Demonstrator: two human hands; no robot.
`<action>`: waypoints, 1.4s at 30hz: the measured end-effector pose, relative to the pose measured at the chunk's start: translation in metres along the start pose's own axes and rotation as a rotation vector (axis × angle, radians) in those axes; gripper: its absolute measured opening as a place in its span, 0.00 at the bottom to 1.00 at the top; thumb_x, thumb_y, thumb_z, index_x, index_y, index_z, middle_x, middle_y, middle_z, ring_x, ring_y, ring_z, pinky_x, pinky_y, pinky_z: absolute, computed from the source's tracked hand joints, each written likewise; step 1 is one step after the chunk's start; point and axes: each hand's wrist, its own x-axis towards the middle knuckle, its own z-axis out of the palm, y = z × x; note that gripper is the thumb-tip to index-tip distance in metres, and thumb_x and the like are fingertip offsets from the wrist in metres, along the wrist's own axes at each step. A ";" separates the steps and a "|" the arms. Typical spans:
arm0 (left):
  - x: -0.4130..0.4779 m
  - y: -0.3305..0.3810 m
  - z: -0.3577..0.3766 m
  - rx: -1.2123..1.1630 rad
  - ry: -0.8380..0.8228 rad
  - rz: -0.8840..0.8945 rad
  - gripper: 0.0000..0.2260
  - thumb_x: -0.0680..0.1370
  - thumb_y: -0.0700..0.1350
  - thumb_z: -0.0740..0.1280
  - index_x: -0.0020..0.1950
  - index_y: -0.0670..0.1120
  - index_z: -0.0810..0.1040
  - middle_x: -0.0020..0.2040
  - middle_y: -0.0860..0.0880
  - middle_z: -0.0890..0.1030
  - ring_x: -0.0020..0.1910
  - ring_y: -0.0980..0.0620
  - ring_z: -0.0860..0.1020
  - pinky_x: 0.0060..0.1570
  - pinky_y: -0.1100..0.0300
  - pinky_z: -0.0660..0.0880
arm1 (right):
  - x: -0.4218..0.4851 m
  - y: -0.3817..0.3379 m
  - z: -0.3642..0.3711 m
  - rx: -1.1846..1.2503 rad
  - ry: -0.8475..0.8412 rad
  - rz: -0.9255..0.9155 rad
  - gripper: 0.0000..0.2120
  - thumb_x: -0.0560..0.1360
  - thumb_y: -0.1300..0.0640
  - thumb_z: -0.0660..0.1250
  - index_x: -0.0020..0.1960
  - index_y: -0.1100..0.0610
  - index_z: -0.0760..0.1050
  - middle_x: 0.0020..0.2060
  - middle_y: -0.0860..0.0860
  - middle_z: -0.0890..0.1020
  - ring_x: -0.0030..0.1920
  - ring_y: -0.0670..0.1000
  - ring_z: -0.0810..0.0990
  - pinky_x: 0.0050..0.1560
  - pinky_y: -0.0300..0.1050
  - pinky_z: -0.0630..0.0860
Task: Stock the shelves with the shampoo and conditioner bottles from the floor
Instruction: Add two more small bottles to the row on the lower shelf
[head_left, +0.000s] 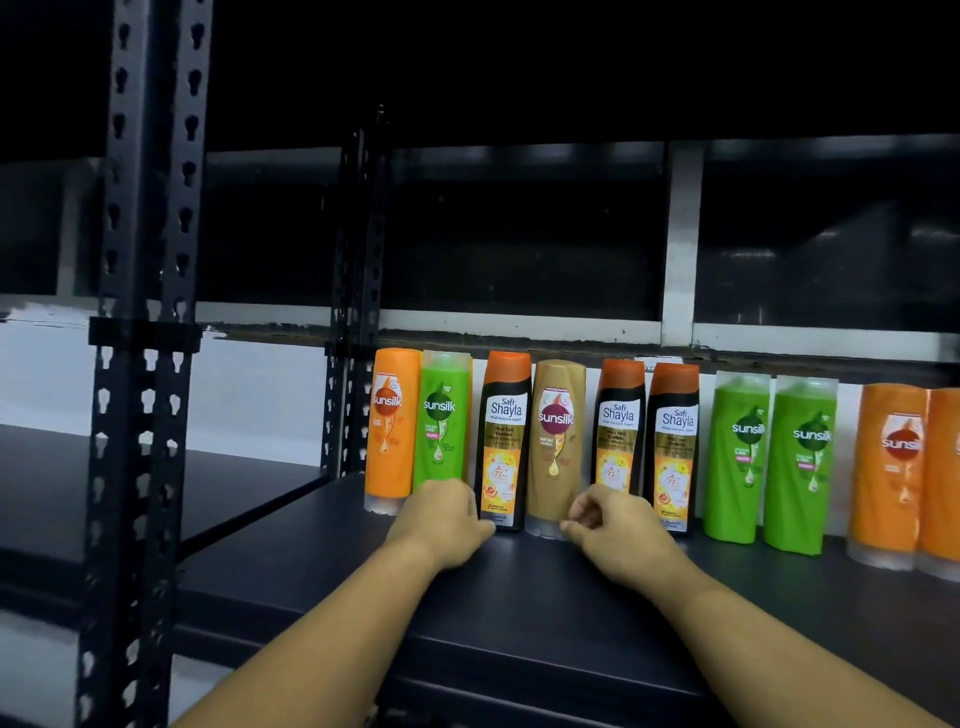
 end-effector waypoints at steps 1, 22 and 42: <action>-0.009 0.001 -0.002 -0.009 -0.040 0.012 0.11 0.77 0.54 0.72 0.42 0.47 0.79 0.42 0.50 0.82 0.45 0.50 0.81 0.45 0.56 0.78 | -0.008 -0.002 -0.005 -0.046 -0.092 -0.026 0.07 0.76 0.50 0.73 0.50 0.50 0.78 0.45 0.44 0.81 0.47 0.43 0.79 0.48 0.36 0.75; -0.146 0.072 0.009 0.238 -0.100 0.399 0.23 0.85 0.59 0.47 0.60 0.48 0.77 0.60 0.49 0.80 0.59 0.48 0.77 0.59 0.51 0.68 | -0.171 -0.004 -0.049 -0.517 -0.053 -0.072 0.22 0.84 0.42 0.46 0.64 0.51 0.73 0.63 0.47 0.80 0.64 0.53 0.77 0.61 0.55 0.74; -0.143 0.058 0.016 0.191 0.020 0.432 0.24 0.85 0.60 0.47 0.65 0.53 0.79 0.61 0.54 0.81 0.61 0.51 0.77 0.57 0.53 0.68 | -0.169 -0.008 -0.038 -0.550 0.033 -0.029 0.23 0.84 0.44 0.48 0.74 0.42 0.70 0.72 0.39 0.73 0.74 0.43 0.69 0.67 0.46 0.71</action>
